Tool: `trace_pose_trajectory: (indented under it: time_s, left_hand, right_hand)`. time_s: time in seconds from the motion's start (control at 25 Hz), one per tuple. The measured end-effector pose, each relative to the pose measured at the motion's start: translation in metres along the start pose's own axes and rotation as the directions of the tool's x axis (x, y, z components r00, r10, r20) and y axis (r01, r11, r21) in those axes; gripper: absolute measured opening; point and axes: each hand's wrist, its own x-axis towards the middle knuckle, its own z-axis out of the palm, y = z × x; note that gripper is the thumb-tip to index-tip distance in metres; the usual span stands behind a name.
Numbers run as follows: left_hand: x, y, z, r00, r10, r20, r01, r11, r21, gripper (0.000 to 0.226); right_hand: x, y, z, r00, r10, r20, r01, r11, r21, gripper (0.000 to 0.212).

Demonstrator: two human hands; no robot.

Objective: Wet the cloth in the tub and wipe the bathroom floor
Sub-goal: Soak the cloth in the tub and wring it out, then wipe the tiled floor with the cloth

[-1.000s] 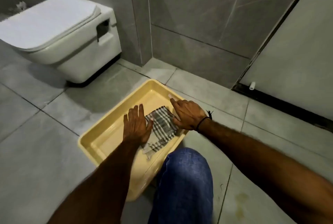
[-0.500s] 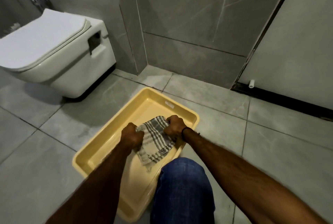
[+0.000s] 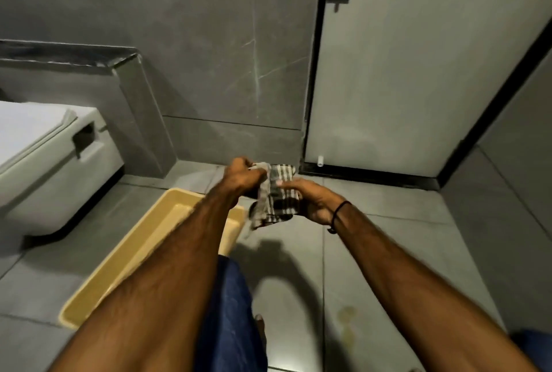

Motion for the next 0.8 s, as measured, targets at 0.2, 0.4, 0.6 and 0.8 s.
trace_pose_trajectory:
  time_s: [0.2,0.4,0.6,0.8]
  left_hand:
    - [-0.010,0.014,0.097,0.989,0.086,0.124,-0.079,0.995,-0.054,0.035]
    - [0.002,-0.107,0.160,0.932,0.221,0.288,-0.363,0.619,0.697,0.057]
    - [0.019,-0.232,0.205,0.907,0.069,0.415,-0.402,0.428,0.809,0.068]
    - [0.043,-0.328,0.238,0.916,-0.052,0.398,-0.343,0.416,0.842,0.072]
  right_hand:
    - [-0.035,0.047,-0.094,0.979,0.095,-0.181,-0.059,0.980,0.190,0.043]
    - [-0.037,0.138,-0.169,0.779,0.216,-0.589,-0.265,0.964,0.003,0.019]
    - [-0.001,0.233,-0.230,0.639,0.229,-0.734,-0.533,0.820,-0.208,0.043]
    - [0.040,0.296,-0.236,0.777,0.074,-0.625,-0.550,0.563,-0.617,0.049]
